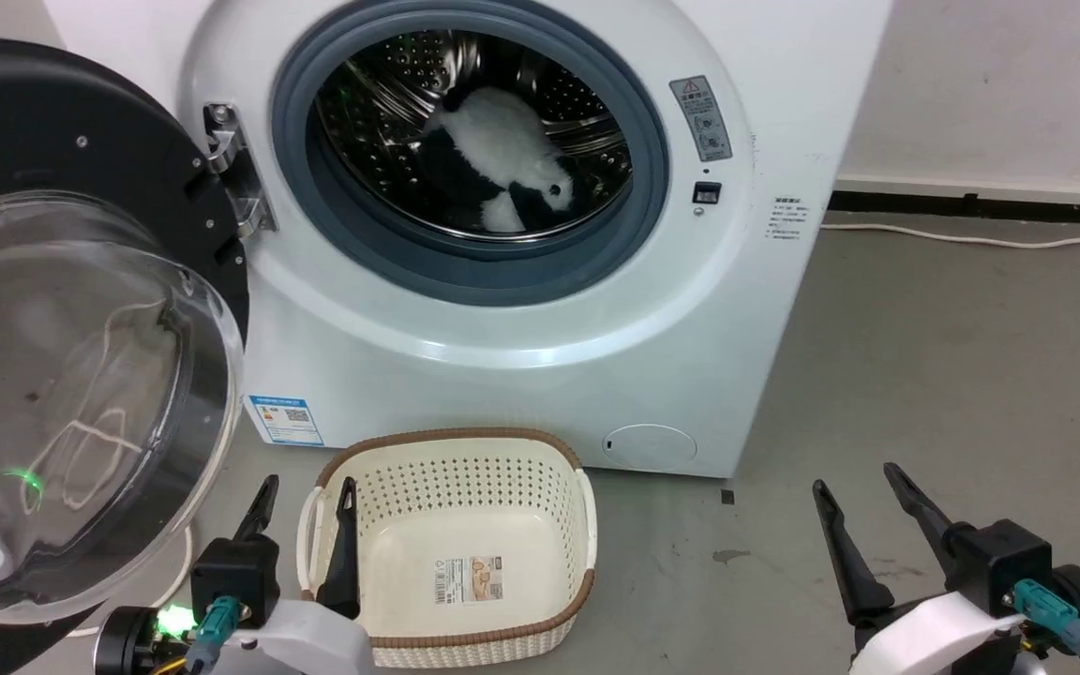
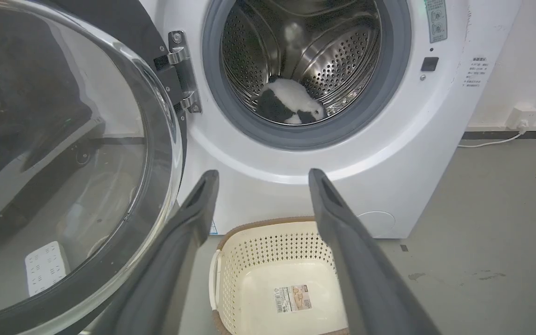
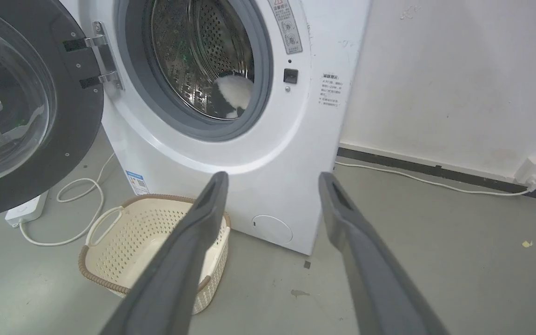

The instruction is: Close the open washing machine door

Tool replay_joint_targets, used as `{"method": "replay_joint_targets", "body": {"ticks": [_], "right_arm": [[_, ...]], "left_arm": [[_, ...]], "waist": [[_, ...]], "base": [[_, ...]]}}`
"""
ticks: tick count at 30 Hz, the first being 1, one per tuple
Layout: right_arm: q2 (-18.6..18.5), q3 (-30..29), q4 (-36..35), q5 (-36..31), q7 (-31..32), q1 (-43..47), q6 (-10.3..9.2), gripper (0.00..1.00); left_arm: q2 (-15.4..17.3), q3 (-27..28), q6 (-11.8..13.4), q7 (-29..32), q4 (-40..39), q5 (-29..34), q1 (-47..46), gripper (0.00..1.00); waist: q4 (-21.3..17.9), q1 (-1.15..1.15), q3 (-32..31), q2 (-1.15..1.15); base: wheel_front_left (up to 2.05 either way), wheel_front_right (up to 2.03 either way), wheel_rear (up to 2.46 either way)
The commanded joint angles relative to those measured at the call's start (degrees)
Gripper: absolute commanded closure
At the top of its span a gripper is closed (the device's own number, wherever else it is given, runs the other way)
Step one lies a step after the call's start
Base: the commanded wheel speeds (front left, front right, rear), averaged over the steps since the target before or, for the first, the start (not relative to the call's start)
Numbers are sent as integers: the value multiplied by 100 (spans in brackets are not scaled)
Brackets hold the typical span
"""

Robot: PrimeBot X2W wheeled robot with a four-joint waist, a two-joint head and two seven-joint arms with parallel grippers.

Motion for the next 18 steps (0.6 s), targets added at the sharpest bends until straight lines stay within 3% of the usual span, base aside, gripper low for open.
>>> {"method": "replay_joint_targets", "body": {"ticks": [1,8,9,18], "right_arm": [[-25,32,3,67,-58,38,1,0],[-31,108,-3,128,-142,84,1,0],[-3,117,34,181,-214,135,1,0],[2,354,192,230,-334,-49,2,0]], "left_arm": [[3,-10,-24,-59,11,-57,59,0],[7,-23,-29,-143,4,-75,129,0],[34,-31,-53,-214,7,-89,180,0],[18,51,56,-334,-187,-172,341,0]], "waist": [[37,0,-10,-1],[252,0,-70,-1],[544,0,-122,-1],[870,0,-38,-1]], "base": [[0,0,0],[0,0,0],[0,0,0],[0,0,0]]}}
